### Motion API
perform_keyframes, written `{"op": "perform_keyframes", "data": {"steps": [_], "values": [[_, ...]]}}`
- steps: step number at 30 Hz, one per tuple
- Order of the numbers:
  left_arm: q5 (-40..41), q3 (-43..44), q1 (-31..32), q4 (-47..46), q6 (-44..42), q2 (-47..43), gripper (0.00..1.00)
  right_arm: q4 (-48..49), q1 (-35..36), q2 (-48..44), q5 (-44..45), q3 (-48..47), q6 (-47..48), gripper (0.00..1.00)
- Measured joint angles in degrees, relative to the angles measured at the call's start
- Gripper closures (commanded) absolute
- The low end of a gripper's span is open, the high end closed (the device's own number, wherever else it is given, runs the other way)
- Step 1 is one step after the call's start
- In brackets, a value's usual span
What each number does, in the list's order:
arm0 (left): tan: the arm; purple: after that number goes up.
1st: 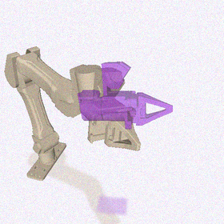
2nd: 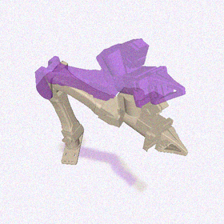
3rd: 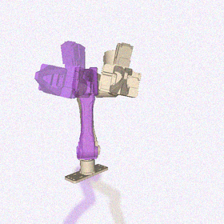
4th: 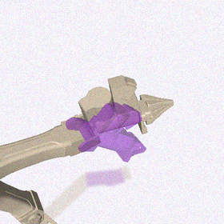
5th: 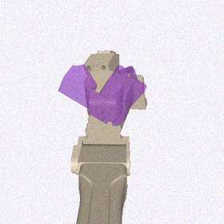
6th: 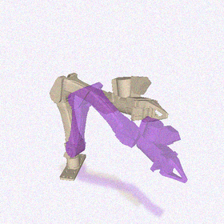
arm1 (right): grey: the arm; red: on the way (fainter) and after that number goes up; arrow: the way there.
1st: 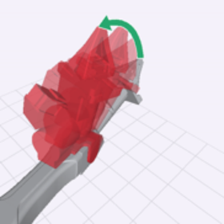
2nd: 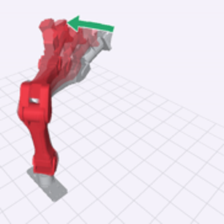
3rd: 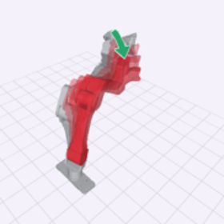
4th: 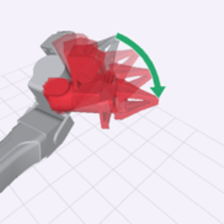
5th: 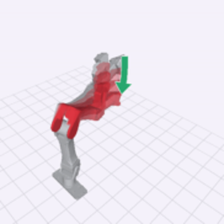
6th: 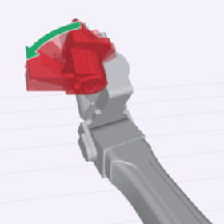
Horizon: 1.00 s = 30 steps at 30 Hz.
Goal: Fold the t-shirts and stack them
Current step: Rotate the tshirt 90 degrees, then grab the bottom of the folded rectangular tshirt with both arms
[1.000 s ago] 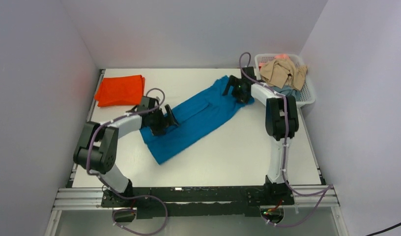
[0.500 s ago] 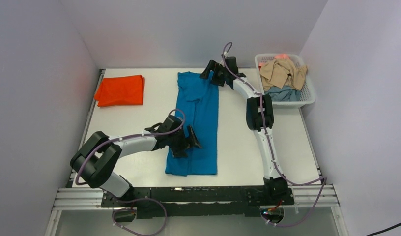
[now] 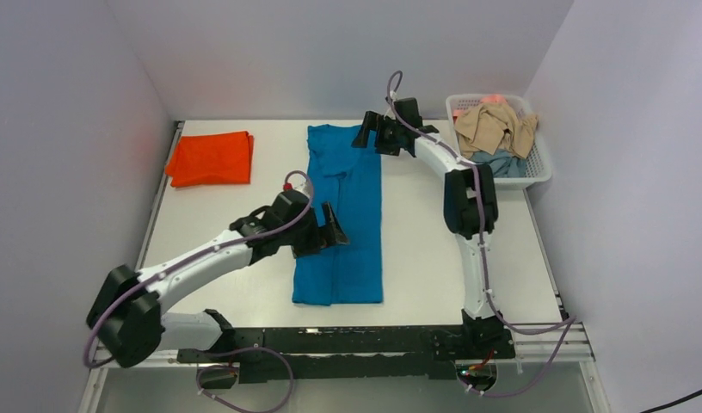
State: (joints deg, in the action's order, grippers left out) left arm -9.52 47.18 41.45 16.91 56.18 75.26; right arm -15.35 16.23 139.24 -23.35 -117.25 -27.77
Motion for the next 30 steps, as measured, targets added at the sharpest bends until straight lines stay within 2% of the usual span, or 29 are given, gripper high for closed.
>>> {"op": "perform_keyframes", "data": {"steps": [4,9,11,16,19,25,30], "values": [[5.9,-1.09,0.02,6.36,-2.95,-9.14,0.01,0.22,1.07,-18.71,1.81,18.58,2.56,0.0],[10.99,-9.68,-1.03,12.85,-4.68,-18.95,0.01,2.29,4.35,-40.7,5.09,40.48,2.95,0.0],[10.93,-13.29,-1.6,13.75,-5.11,-20.46,0.04,2.43,7.34,-48.85,6.8,51.28,2.29,0.0],[9.16,-19.67,-2.27,13.97,-5.97,-19.89,0.26,-0.85,18.84,-56.65,8.55,67.67,-0.87,0.01],[7.76,-21.2,-2.38,12.7,-5.86,-18.73,0.4,-4.83,23.32,-60.48,10.97,74.05,-3.8,0.04],[6.73,-21.94,-2.51,9.88,-4.81,-15.54,0.52,-4.96,27.82,-69.05,12.83,82.09,-11.78,0.14],[4.28,-23.85,-2.64,4.48,-3.08,-14.62,0.67,-4.33,30.75,-69.16,12.92,85.37,-17.49,0.27]]}}
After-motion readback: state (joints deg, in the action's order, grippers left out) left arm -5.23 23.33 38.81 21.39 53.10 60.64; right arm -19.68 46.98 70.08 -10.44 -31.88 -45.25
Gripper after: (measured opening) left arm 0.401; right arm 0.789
